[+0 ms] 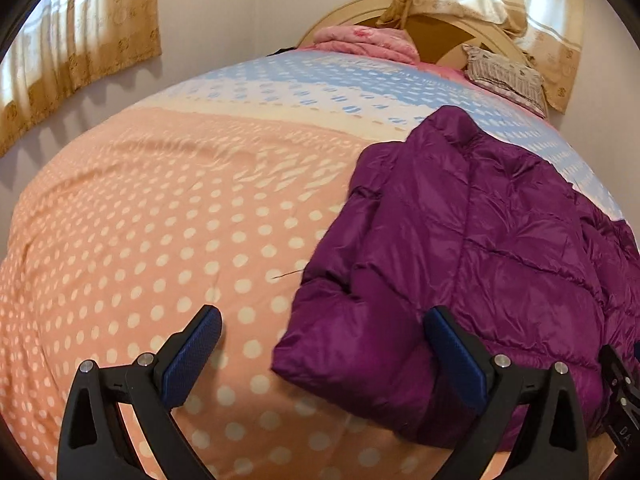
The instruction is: Fold large clothes
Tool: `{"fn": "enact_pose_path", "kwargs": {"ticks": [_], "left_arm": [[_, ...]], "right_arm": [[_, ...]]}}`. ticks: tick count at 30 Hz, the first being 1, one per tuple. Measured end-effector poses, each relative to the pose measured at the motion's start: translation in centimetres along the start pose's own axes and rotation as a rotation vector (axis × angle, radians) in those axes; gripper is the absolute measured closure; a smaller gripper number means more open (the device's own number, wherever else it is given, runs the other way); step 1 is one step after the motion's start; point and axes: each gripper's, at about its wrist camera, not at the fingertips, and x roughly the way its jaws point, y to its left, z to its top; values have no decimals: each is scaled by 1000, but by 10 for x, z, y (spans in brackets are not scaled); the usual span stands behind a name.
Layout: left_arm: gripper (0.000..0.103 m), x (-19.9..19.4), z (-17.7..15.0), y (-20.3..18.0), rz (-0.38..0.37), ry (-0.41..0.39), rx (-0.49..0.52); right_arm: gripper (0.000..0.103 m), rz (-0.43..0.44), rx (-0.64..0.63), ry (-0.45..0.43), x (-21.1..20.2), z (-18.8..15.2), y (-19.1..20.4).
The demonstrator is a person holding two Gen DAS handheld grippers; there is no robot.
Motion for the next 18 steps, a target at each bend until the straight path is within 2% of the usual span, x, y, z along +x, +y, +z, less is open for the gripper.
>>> {"fn": "enact_pose_path", "kwargs": {"ticks": [3,4,6,7,8,9,11,12,14,18], "left_arm": [[1,7,-2,-3,-47,22,-6],[4,10,2,-7,-58,24,-9],[20,6,-1,-11,-90,6,19],[38,4,-2,-14,-110,0,37],[50,3,-3,-18,-137,1,51],[53,1,-3,-22,-142,-4,65],[69,0,-3,-27,-171,-2,73],[72,1,-2,-28,-187,2,70],[86,-1,-1,-28,-201,-7,73],[93,-11,0,-27,-185,-40,90]], "right_arm": [[8,1,8,35,10,-3,0],[7,-2,7,37,12,-3,0],[6,-7,7,41,14,-4,1],[6,-12,3,42,14,-4,2],[6,-17,-4,45,15,-4,4],[6,-19,-6,47,15,-5,4],[5,-24,-8,55,17,-5,5],[4,-23,-7,58,17,-4,5],[4,-17,0,62,18,-4,3],[4,-37,-15,56,16,-5,6]]}}
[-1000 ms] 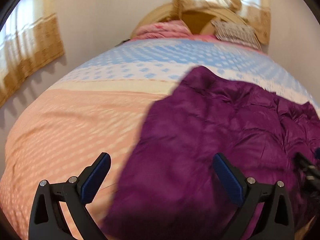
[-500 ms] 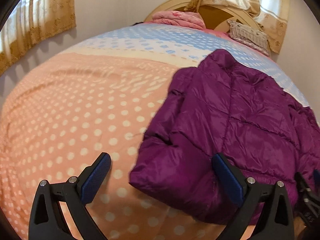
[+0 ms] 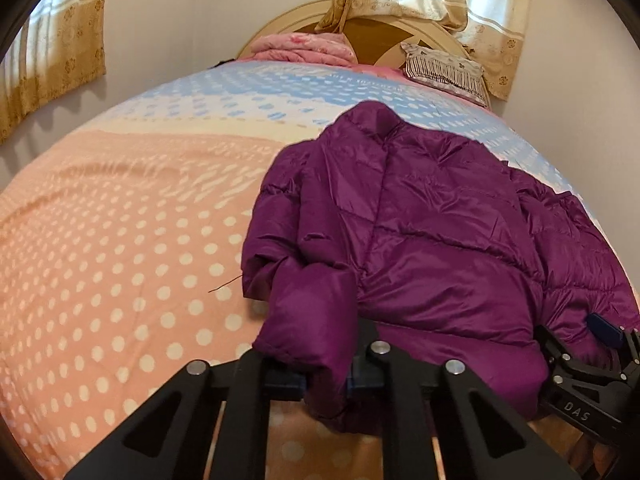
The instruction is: Fold large clothes
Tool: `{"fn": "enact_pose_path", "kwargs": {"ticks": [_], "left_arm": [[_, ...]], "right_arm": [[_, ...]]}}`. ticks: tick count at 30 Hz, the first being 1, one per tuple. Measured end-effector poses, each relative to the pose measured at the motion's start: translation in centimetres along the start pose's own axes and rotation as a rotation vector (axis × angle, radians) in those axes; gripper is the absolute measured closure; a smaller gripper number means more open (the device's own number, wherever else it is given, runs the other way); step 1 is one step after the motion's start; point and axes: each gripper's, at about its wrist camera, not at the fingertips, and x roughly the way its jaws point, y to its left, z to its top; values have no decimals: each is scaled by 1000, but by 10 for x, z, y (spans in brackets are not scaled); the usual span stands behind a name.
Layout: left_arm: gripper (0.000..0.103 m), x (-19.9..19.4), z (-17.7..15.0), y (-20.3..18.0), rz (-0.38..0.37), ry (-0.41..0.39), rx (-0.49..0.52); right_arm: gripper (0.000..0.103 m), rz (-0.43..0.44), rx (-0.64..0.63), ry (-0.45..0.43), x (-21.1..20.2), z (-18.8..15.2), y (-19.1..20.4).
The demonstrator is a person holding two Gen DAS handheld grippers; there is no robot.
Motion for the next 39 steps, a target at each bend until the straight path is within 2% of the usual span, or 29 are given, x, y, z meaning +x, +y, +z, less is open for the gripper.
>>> {"fn": "enact_pose_path", "kwargs": {"ticks": [7,10,12,13,15,16,19,25,30,33,36,39], "left_arm": [[95,-34,5,11,4,-70,-11],[95,-41,7,21,31,-78,-13],[96,-44,9,30,38,-69,-24],[96,-45,11,31,33,-71,-22],[96,-56,19,27,37,-102,0],[96,-60,22,22,41,-119,17],[96,-78,33,-2,49,-186,80],[96,-104,51,-76,11,-290,230],[96,-107,49,-165,-49,-342,431],[96,-100,32,-222,-93,-350,574],[96,-83,-4,-280,-128,-333,771],[96,-55,-49,-318,-148,-262,932]], "right_arm": [[4,-30,-16,-8,-5,-1,10],[4,-10,-47,-16,-9,-1,22],[5,45,-55,-14,-13,1,24],[7,88,-42,-11,-19,2,20],[14,117,-7,-13,-29,2,5],[14,122,14,-23,-36,2,-5],[14,75,51,-54,-56,2,-50],[14,-111,160,-14,-57,-19,-169],[13,-226,238,27,-58,-49,-247],[13,-272,304,46,-60,-68,-287],[13,-296,367,54,-62,-80,-317],[13,-297,410,61,-63,-91,-332]]}}
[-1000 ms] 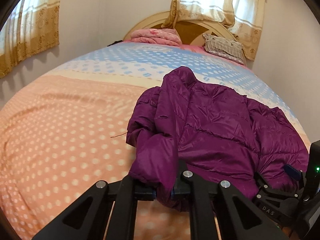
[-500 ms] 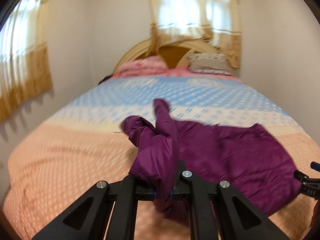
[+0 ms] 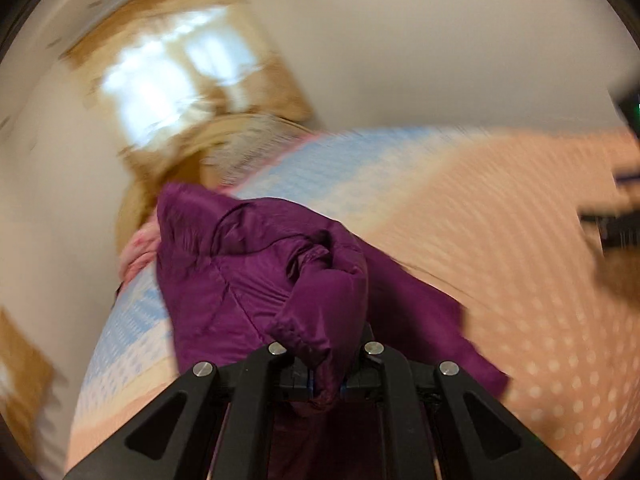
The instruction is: Fold large clothes
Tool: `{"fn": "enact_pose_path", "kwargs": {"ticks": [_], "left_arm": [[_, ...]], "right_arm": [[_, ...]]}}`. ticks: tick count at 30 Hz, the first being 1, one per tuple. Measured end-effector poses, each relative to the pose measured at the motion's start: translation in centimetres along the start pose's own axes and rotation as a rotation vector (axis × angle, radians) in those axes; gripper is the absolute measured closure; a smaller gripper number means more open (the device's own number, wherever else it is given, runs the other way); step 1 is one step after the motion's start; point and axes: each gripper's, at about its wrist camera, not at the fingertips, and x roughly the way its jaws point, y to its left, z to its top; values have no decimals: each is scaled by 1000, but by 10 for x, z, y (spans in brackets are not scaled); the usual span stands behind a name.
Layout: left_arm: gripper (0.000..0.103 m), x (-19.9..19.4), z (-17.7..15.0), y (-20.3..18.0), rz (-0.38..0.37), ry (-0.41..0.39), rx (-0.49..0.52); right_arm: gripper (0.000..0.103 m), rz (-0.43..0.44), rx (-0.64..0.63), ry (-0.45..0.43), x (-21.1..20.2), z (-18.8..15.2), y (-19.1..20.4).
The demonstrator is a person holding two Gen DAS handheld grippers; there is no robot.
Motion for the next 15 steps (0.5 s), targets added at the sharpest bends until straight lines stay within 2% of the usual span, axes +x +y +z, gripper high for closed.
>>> {"fn": "enact_pose_path", "kwargs": {"ticks": [2,5,12,15], "left_arm": [[96,18,-6,-24,-21,39,55],[96,27,-19,-42,23,28,137],[92,26,-19,-44,39,19,134],[83,21,-15,-54,52,23,155]], "right_arm": [[13,6,12,11,1,-4,-5],[13,12,18,23,4,-11,-12],[11,33,43,16,11,-15,-17],[11,37,48,13,11,-16,-18]]}}
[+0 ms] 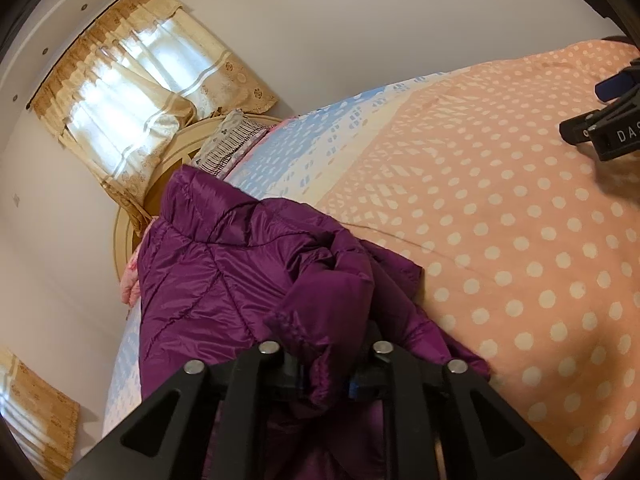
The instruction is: Fold large clothes
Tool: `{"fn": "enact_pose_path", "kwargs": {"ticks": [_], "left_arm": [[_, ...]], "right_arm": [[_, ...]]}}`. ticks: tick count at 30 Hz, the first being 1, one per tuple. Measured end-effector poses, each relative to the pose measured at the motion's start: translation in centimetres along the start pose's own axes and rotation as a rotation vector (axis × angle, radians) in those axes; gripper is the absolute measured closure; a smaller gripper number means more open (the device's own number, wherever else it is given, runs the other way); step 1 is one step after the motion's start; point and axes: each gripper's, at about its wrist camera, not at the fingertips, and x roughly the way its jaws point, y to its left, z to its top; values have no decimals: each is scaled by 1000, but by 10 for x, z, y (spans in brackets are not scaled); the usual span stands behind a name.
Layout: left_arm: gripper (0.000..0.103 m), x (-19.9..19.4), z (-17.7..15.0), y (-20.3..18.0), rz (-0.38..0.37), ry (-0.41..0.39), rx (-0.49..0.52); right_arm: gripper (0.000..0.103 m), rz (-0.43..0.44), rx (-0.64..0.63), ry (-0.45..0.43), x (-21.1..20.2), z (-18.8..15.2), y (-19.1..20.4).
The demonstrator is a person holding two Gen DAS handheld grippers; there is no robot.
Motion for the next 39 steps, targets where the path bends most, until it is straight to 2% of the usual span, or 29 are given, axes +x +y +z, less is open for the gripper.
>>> {"fn": "enact_pose_path", "kwargs": {"ticks": [2,3,4,5,7,8,11,14,17,19,20,22,23,25,27,28,30,36,39], "left_arm": [[69,-5,5,-3,0,-5,0],[65,-10,11,-2,-7,-19,-11],[54,-19,16,-1,-15,-48,-26],[35,-33,22,1,-17,-92,-36],[17,-47,33,3,4,-143,-34],[17,-57,40,7,21,-174,-32],[17,-63,52,28,70,-166,-57],[17,-62,53,76,116,-155,-179],[15,-51,41,129,201,-127,-294],[14,-30,26,162,245,-78,-365],[13,-12,16,180,275,-29,-410],[13,23,-2,205,304,76,-486],[13,41,-11,216,303,128,-529],[13,69,-25,229,307,193,-589],[13,94,-35,236,295,253,-649],[13,101,-37,236,280,264,-672],[13,113,-39,232,249,279,-704],[13,114,-28,200,267,225,-606],[13,109,-25,198,240,204,-582]], "right_arm": [[11,2,3,1,1,0,0],[11,5,5,1,3,1,0],[11,7,7,2,4,1,-1],[10,7,10,3,3,1,-1],[9,8,12,3,3,0,-2],[9,9,10,3,4,1,-2],[9,8,10,3,3,0,-1],[9,10,6,0,4,1,-2],[9,4,-7,-9,3,2,-1],[9,5,-15,-12,2,3,2],[10,15,-16,-8,2,4,3],[16,35,-16,1,1,7,8],[23,35,-24,5,1,9,12],[33,41,-38,14,1,14,21],[49,58,-38,38,3,21,29],[50,67,-38,42,3,25,34],[51,82,-39,40,2,35,47],[51,155,-65,-10,-10,80,107],[51,203,-70,-55,-19,103,145]]}}
